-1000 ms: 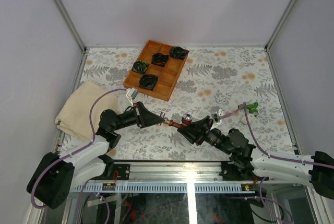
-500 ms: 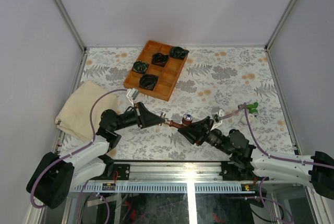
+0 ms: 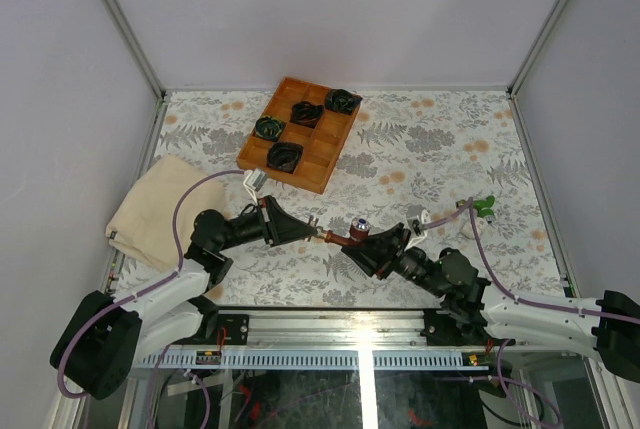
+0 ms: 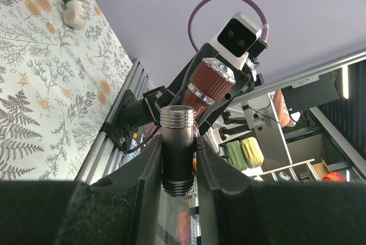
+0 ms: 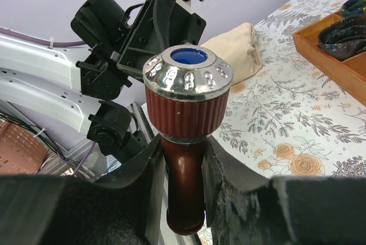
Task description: Install the water faucets
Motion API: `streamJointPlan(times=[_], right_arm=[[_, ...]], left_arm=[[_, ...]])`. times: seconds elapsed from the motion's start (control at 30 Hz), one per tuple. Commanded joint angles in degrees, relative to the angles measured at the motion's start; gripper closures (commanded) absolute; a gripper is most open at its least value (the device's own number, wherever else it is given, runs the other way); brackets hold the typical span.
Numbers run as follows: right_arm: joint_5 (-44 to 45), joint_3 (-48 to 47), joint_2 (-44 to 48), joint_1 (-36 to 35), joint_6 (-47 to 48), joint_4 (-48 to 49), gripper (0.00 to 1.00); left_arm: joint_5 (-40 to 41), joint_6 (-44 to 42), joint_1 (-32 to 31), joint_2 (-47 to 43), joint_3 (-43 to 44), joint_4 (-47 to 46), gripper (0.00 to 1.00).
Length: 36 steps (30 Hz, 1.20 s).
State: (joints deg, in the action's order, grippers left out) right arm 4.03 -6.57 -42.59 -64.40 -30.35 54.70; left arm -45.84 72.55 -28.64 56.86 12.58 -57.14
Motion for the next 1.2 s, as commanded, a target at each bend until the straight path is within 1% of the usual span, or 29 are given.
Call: streamJointPlan(times=[0.0,0.27,0.53,1.17], right_arm=[[2.6,0.2,1.3,-0.3,0.0,5.0,1.0],[2.4,0.6,2.8,-0.3,-0.1,4.9,1.0],[0.1,0.4,2.1,-0.3,-0.7,6.9,1.0],[0.7,0.9,2.9,-0.3,-0.8,7.2,1.0]], left_arm=[[-1.6,-1.1,-1.0,-0.3,2.6,-2.1,1.0],[-1.8,-1.7,-1.6,-0.3,3.0,-1.6,1.0],[-0.9,-2.1,-2.1,0.5,3.0,-1.4,1.0],[0.2,-2.4,-2.3,0.9,2.8,-1.3,1.0]])
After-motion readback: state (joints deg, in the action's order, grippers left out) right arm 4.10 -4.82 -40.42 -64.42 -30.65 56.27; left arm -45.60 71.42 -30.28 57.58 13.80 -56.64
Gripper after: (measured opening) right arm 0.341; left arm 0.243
